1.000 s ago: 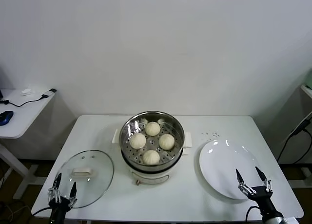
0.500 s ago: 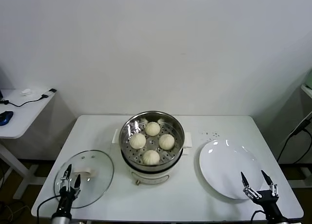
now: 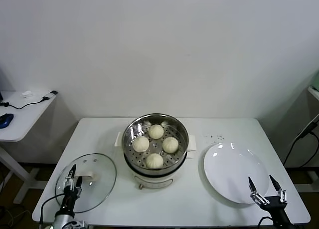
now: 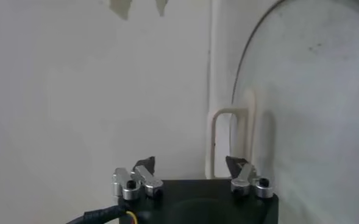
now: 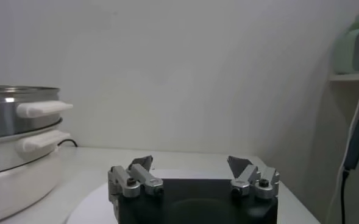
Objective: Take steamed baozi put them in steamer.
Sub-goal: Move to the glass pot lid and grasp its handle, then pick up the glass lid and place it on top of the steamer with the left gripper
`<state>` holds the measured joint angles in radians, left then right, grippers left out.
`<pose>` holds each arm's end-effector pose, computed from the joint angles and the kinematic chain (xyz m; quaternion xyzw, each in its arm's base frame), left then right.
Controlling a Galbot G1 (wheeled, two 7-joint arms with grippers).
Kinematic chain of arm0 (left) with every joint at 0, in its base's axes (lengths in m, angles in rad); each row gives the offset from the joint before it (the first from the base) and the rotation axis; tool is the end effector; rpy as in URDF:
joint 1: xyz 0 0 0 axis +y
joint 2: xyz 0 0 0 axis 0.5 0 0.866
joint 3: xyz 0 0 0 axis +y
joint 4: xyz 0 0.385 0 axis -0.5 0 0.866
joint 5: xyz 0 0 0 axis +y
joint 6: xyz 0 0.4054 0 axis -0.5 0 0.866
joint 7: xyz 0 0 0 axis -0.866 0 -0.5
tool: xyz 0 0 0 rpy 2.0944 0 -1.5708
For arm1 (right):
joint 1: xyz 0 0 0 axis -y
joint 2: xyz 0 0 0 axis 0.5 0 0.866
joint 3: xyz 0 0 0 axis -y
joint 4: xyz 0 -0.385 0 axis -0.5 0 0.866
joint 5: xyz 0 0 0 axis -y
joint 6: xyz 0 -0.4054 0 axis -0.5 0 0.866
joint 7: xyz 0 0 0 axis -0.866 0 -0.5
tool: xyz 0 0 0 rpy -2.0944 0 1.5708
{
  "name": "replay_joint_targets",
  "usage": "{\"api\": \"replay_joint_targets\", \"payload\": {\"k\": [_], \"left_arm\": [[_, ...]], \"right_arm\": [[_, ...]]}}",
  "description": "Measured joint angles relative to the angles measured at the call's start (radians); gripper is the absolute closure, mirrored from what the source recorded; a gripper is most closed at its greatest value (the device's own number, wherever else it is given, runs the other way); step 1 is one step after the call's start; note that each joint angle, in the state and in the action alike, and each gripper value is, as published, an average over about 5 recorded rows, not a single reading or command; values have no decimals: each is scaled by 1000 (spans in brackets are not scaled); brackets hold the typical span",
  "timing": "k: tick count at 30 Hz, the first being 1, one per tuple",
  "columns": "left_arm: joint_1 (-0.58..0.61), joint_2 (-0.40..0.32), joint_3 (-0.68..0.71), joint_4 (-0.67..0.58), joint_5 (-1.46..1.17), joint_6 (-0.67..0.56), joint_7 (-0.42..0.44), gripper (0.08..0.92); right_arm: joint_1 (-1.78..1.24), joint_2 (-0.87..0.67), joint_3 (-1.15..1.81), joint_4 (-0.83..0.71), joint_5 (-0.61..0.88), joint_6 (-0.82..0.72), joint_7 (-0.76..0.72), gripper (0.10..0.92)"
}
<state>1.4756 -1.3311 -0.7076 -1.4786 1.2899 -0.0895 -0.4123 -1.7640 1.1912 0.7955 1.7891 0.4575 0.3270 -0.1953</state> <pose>0.1979 0.1720 -0.5221 0.0240 -0.7059 -0.7051 0.0630 0.1319 -0.2089 -0.4289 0.0170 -0.9989 0.0150 0.0419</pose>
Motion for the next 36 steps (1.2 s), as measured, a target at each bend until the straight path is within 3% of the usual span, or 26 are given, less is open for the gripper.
{"api": "replay_joint_targets", "payload": {"k": [20, 28, 36], "left_arm": [[-17, -24, -8, 29, 26, 20, -20, 841], [18, 11, -30, -75, -40, 20, 7, 866], [71, 111, -77, -241, -207, 63, 88, 866]], "right_arm": [[7, 8, -2, 4, -15, 0, -2, 203], [7, 10, 0, 13, -23, -1, -2, 203], [17, 18, 7, 13, -50, -20, 16, 203]]}}
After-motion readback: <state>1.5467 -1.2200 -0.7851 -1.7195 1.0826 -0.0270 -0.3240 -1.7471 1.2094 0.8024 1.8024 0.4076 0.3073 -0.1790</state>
